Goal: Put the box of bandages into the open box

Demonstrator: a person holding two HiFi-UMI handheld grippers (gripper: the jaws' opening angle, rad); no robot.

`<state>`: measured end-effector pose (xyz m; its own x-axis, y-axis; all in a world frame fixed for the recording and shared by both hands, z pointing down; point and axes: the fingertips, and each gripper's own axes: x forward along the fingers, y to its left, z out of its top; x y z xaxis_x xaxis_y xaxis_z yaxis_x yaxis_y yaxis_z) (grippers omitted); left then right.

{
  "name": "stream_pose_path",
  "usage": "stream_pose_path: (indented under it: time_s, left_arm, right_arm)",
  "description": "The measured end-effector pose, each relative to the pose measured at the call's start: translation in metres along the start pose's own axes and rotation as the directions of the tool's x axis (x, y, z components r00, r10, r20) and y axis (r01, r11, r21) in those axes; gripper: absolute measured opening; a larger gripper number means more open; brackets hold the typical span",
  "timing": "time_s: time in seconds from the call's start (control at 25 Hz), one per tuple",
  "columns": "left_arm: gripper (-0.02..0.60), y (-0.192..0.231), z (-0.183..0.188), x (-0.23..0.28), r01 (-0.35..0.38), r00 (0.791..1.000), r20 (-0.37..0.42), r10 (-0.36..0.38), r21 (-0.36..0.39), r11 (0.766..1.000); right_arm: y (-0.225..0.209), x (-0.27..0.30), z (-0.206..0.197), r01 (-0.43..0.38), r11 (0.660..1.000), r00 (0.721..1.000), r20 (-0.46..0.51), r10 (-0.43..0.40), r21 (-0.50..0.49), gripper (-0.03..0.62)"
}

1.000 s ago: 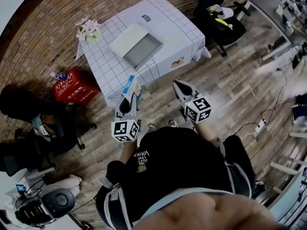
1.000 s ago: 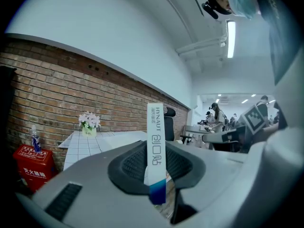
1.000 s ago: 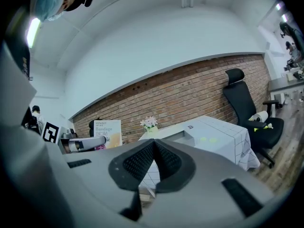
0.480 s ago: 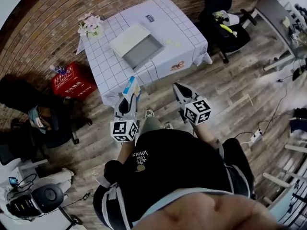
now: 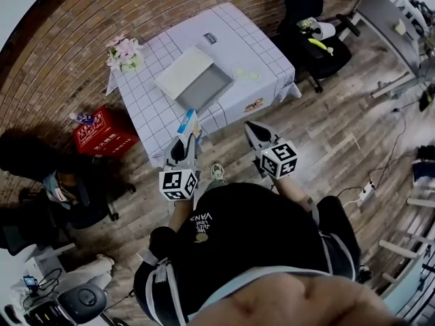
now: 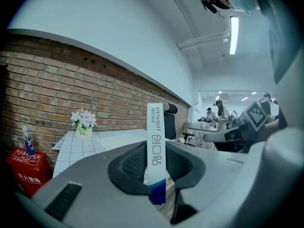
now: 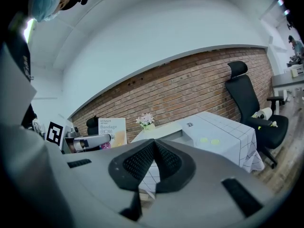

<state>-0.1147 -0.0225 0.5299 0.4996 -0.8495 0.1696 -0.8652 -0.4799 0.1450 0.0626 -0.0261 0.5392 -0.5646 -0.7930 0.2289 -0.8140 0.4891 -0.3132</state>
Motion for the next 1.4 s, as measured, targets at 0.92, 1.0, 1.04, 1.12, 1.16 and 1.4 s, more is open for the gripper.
stream_pose_path:
  time_s: [0.92, 1.0, 1.04, 1.12, 1.16, 1.4]
  left_arm:
    - [0.084, 0.088, 0.0, 0.087, 0.211, 0.974, -0.096, -0.206, 0.052, 0.976]
    - [0.084, 0.091, -0.001, 0.091, 0.213, 0.973, -0.104, -0.208, 0.05, 0.976]
    - [0.084, 0.091, -0.002, 0.093, 0.216, 0.972, -0.11, -0.209, 0.051, 0.975]
    - [0.084, 0.091, -0.005, 0.097, 0.221, 0.969, -0.125, -0.213, 0.059, 0.973]
    - [0.084, 0.091, -0.006, 0.099, 0.222, 0.968, -0.133, -0.212, 0.064, 0.973]
    - [0.084, 0.088, -0.015, 0.116, 0.203, 0.966, -0.184, -0.184, 0.089, 0.975]
  right_arm:
    - [-0.008, 0.097, 0.006, 0.18, 0.982, 0.984, 0.0, -0.181, 0.053, -0.006]
    - [-0.01, 0.099, 0.005, 0.19, 0.98, 0.982, -0.004, -0.19, 0.058, -0.006]
    - [-0.011, 0.1, 0.004, 0.194, 0.979, 0.981, -0.008, -0.194, 0.06, -0.006]
    - [-0.014, 0.102, 0.004, 0.197, 0.978, 0.98, -0.012, -0.196, 0.065, -0.006]
    - [-0.016, 0.104, 0.005, 0.195, 0.978, 0.981, -0.013, -0.195, 0.066, -0.006]
    - [-0.031, 0.118, 0.014, 0.154, 0.986, 0.988, -0.029, -0.152, 0.06, -0.005]
